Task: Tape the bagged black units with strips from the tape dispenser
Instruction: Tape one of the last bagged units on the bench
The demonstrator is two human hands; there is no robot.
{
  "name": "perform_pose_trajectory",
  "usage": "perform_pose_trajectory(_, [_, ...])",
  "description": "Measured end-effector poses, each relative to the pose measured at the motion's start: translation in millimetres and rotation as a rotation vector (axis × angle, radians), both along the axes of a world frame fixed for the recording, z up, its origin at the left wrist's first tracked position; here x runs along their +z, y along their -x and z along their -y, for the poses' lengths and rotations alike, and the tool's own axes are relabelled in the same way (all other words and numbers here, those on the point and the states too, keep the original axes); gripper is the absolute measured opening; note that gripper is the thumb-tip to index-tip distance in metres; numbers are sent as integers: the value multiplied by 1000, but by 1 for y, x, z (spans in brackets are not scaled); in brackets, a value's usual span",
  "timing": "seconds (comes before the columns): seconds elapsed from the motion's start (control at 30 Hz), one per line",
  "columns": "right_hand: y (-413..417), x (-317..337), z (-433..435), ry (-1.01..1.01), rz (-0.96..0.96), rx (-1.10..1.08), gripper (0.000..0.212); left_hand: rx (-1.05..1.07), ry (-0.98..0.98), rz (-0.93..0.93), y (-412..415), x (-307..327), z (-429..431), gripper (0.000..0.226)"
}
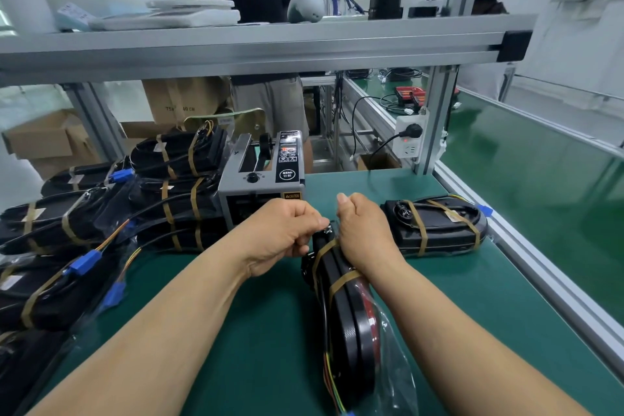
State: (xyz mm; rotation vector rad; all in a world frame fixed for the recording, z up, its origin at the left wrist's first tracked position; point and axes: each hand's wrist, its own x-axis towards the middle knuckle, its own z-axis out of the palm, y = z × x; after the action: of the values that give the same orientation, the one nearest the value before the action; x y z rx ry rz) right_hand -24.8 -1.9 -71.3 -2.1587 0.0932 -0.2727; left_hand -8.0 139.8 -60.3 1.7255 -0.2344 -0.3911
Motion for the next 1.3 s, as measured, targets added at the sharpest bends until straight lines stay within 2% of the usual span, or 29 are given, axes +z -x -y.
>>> perform_pose_trajectory(0.27, [0, -6, 5, -143, 45, -21, 30, 22, -38, 45, 1, -1, 7, 17])
perform_pose_trajectory(0.47, [-1, -9, 7, -127, 67, -19, 27, 41, -41, 78, 2, -1, 9, 16])
perform_pose_trajectory(0.67, [-4, -7, 9, -50, 49, 3, 34, 52, -78, 113, 0, -3, 10, 17])
perform_pose_trajectory(0.8, [-2, -9, 10, -102, 65, -16, 27, 60, -108, 165, 0, -5, 11, 19])
perform_pose_trajectory(1.1, [-3, -11, 11, -94, 76, -2, 27, 138, -251, 311, 2, -5, 13, 18])
perform_pose_trajectory(1.17, [-3, -12, 11, -91, 79, 2, 27, 181, -259, 296, 1, -6, 16, 18])
perform_pose_trajectory(1.3, [-3, -10, 12, -68, 72, 4, 28, 218, -101, 132, 0, -11, 22, 21])
